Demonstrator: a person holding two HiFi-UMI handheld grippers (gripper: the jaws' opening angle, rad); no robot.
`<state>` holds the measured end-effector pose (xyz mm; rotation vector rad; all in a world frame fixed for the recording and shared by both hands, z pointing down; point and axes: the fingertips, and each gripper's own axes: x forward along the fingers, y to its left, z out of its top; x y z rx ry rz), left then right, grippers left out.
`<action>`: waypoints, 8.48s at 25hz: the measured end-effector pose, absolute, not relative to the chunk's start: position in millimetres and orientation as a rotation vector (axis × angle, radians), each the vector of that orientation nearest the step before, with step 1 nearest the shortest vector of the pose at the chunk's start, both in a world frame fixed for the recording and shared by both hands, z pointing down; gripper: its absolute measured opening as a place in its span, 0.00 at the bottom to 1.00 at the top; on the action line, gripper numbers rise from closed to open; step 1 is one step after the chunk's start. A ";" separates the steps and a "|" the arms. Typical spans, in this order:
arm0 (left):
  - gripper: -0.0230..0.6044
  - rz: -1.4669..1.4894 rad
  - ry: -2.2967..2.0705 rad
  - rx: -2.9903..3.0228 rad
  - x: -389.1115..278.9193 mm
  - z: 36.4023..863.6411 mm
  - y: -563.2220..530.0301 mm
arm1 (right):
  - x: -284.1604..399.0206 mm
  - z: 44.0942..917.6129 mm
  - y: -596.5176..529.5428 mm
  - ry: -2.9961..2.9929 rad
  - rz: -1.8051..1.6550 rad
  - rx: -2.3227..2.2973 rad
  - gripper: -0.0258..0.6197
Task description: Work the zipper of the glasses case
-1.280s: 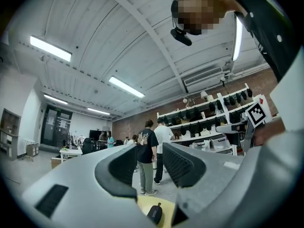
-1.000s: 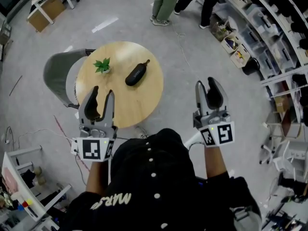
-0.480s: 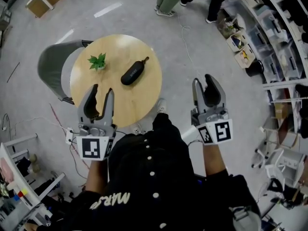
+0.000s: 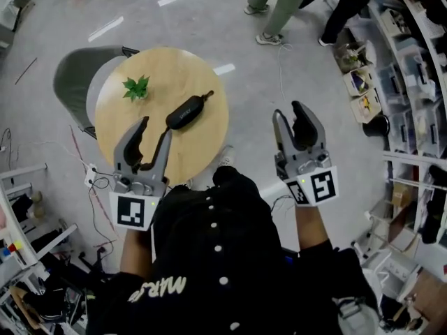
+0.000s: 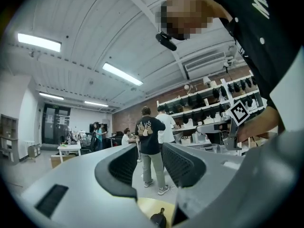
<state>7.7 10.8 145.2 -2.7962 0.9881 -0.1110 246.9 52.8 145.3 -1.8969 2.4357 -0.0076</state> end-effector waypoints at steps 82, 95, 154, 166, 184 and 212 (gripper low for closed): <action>0.28 -1.324 0.512 -3.007 29.9 542.2 -69.1 | 103.9 594.4 -94.2 4.248 0.690 0.147 0.06; 0.28 -1.347 0.520 -2.988 31.1 541.5 -67.7 | 108.5 591.2 -90.3 4.356 0.545 -0.109 0.05; 0.27 -1.780 0.217 -3.037 34.4 543.6 -61.3 | 9.9 588.3 -12.3 3.791 -0.949 -1.346 0.05; 0.27 -1.823 0.185 -2.936 34.1 538.0 -82.2 | -1.4 584.8 -11.3 3.662 -1.052 -1.500 0.05; 0.27 -1.771 0.185 -2.954 31.7 533.8 -76.1 | -26.2 583.7 -3.6 3.631 -1.012 -1.534 0.11; 0.31 -1.147 1.618 -3.064 -41.2 544.6 3.4 | 13.6 535.9 -44.3 4.249 0.463 -0.385 0.29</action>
